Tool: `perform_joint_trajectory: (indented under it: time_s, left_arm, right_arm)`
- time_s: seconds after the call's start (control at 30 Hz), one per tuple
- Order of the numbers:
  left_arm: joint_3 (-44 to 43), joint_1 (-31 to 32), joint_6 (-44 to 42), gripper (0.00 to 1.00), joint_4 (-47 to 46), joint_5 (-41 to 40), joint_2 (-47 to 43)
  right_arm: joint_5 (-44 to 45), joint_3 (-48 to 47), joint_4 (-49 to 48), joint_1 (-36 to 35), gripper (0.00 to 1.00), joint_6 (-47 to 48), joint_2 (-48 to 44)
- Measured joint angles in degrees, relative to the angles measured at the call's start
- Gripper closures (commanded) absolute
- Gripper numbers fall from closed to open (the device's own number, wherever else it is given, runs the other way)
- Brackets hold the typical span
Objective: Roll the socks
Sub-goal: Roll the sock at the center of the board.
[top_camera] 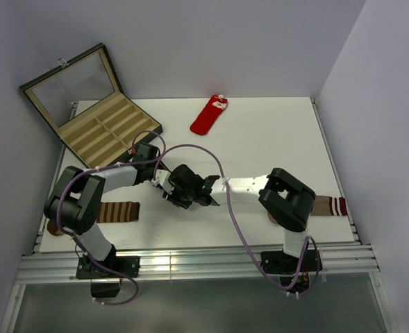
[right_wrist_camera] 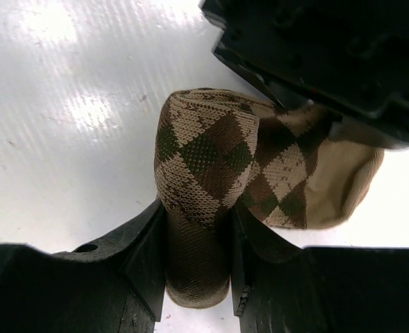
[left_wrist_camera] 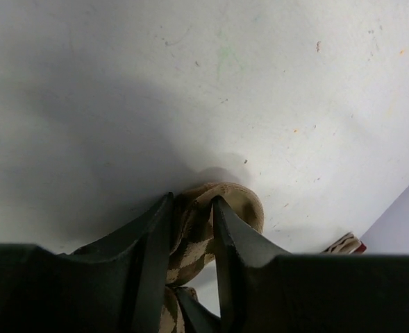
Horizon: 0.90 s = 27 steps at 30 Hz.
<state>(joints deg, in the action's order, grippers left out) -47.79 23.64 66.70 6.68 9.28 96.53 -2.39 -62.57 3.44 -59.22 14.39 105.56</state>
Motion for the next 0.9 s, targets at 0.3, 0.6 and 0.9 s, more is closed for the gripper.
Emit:
perform_joint_trajectory:
  time_s: [0.3,0.6,0.9]
  left_arm:
    - [0.4,0.0,-0.7,0.54,-2.2,1.9,0.6]
    - [-2.6,-0.2,-9.9,0.3,3.3,-1.4,-1.2]
    - [-2.6,-1.2,-16.3,0.31,7.9,-0.9,-2.8]
  right_arm:
    - [-0.9,-2.3,1.8,-0.1,1.0,1.3,2.0]
    - [-3.3,-2.6,2.9,-0.1,1.0,3.7,1.9]
    - [-3.9,0.2,2.1,-0.3,1.0,7.6,0.0]
